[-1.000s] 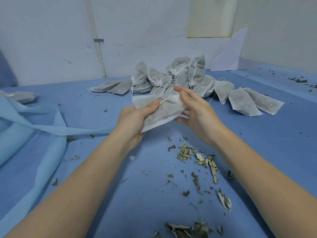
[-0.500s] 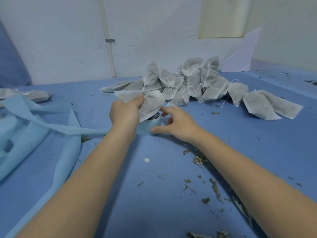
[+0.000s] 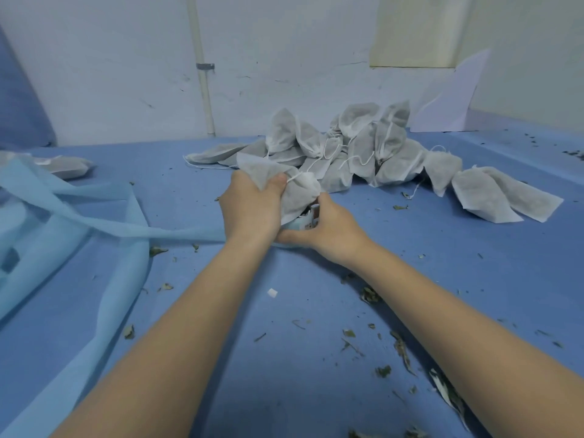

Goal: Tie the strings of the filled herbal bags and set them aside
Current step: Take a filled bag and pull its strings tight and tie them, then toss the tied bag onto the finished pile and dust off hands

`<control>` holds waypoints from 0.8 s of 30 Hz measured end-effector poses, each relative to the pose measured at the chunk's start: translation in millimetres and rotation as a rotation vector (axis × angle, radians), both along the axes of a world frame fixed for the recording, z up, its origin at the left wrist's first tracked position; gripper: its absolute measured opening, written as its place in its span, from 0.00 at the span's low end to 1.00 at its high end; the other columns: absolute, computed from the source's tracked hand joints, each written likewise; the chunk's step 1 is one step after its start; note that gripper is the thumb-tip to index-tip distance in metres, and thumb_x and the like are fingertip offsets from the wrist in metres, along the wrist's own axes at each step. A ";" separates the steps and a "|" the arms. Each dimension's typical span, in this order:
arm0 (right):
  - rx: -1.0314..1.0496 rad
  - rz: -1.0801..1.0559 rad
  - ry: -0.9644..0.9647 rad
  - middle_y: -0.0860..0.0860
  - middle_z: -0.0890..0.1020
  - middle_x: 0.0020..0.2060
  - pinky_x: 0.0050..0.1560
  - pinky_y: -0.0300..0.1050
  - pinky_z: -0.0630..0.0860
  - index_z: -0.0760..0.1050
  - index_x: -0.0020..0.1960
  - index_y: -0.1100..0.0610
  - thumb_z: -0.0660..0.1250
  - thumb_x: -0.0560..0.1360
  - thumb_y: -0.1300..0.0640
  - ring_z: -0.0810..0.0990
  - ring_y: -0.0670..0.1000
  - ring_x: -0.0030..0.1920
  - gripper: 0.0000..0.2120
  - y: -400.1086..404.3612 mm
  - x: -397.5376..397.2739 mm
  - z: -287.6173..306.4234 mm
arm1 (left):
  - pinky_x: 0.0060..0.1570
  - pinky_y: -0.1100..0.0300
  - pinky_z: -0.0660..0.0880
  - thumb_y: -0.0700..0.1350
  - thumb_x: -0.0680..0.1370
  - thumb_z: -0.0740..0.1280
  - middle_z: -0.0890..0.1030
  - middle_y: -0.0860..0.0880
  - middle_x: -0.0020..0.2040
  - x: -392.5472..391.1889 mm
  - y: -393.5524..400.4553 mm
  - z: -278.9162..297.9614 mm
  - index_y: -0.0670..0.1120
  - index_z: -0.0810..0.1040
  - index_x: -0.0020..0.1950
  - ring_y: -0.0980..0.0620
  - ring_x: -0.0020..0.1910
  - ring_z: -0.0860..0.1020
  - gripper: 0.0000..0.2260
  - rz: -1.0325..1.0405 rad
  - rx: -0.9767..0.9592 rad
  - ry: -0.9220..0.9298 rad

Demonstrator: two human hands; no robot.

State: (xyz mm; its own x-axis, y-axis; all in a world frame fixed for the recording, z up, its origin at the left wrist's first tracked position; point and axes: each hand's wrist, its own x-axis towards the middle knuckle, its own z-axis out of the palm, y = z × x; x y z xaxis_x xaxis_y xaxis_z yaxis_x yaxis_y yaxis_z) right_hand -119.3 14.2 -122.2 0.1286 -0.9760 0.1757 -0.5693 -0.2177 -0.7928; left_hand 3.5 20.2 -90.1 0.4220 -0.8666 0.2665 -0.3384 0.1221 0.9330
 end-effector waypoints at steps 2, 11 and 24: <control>0.021 0.013 -0.003 0.43 0.78 0.49 0.45 0.36 0.71 0.69 0.64 0.51 0.80 0.61 0.44 0.78 0.43 0.46 0.36 4.5 -6.2 1.7 | 0.41 0.67 0.62 0.52 0.76 0.67 0.78 0.45 0.59 0.6 -0.6 -0.6 0.41 0.74 0.61 0.45 0.59 0.75 0.19 0.009 -0.004 -0.012; -0.041 -0.045 -0.117 0.47 0.85 0.44 0.56 0.43 0.78 0.82 0.55 0.54 0.78 0.66 0.58 0.82 0.43 0.45 0.17 10.4 -20.9 1.4 | 0.42 0.65 0.63 0.53 0.76 0.67 0.78 0.45 0.58 2.6 -1.9 -3.2 0.41 0.74 0.59 0.46 0.57 0.74 0.19 0.029 0.026 0.008; -0.121 -0.163 -0.120 0.50 0.85 0.34 0.45 0.43 0.80 0.79 0.34 0.51 0.80 0.64 0.57 0.83 0.49 0.35 0.09 12.7 -17.4 1.8 | 0.51 0.59 0.68 0.52 0.76 0.67 0.79 0.44 0.58 4.2 -3.8 -4.2 0.41 0.76 0.60 0.45 0.58 0.75 0.18 0.030 0.035 0.008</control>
State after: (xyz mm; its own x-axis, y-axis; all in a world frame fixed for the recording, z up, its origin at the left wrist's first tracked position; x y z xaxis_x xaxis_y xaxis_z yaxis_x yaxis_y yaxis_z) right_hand -136.6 26.9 -120.4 -0.0575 -0.9531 0.2971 -0.5079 -0.2283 -0.8306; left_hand 7.8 16.4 -94.2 0.4500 -0.8623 0.2322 -0.3335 0.0789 0.9394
